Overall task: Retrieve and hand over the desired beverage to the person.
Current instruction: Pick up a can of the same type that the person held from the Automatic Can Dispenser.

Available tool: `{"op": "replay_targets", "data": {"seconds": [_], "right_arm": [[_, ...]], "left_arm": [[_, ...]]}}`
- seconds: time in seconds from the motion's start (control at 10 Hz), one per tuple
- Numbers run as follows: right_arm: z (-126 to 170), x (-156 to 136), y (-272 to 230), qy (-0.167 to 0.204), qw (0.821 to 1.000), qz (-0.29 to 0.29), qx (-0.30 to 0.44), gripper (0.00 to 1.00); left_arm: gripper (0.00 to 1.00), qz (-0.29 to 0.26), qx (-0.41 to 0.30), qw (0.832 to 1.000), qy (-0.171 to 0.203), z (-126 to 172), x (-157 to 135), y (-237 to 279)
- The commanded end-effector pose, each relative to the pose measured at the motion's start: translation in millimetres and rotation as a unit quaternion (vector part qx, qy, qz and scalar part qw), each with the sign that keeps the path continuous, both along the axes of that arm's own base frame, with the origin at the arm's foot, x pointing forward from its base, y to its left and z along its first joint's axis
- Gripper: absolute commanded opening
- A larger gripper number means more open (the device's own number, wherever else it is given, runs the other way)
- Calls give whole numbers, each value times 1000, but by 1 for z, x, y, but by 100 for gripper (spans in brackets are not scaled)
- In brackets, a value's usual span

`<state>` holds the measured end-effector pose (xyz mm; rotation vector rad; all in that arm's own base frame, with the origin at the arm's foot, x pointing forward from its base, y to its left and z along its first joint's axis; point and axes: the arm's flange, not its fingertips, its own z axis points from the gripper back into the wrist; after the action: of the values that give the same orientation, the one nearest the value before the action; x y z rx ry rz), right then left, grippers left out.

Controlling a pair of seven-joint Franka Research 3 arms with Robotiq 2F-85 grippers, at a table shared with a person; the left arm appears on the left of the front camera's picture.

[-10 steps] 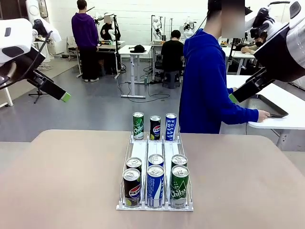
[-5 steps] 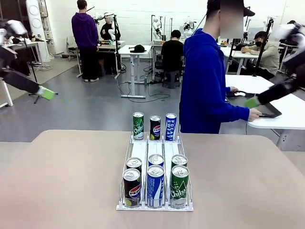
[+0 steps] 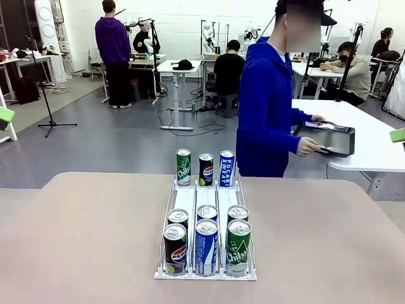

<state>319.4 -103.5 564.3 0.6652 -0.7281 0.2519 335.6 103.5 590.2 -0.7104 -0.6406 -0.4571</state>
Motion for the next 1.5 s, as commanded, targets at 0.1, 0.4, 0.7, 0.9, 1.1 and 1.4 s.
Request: {"op": "replay_targets", "data": {"seconds": [0.1,0.4,0.7,0.9,1.1,1.4], "right_arm": [[-1,-16,-28,-19,998,-34,45,100],[-3,-20,-31,1,1000,0,21,100],[3,-21,-40,-8,998,-52,43,100],[3,-21,-40,-8,998,-52,43,100],[3,-21,-40,-8,998,-52,43,100],[3,-21,-40,-8,998,-52,43,100]], "left_arm": [[100,37,2,999,5,3,2,14],[100,51,0,999,17,0,2,23],[100,51,0,999,17,0,2,23],[100,51,0,999,17,0,2,23],[100,51,0,999,17,0,2,23],[100,51,0,999,17,0,2,23]]}}
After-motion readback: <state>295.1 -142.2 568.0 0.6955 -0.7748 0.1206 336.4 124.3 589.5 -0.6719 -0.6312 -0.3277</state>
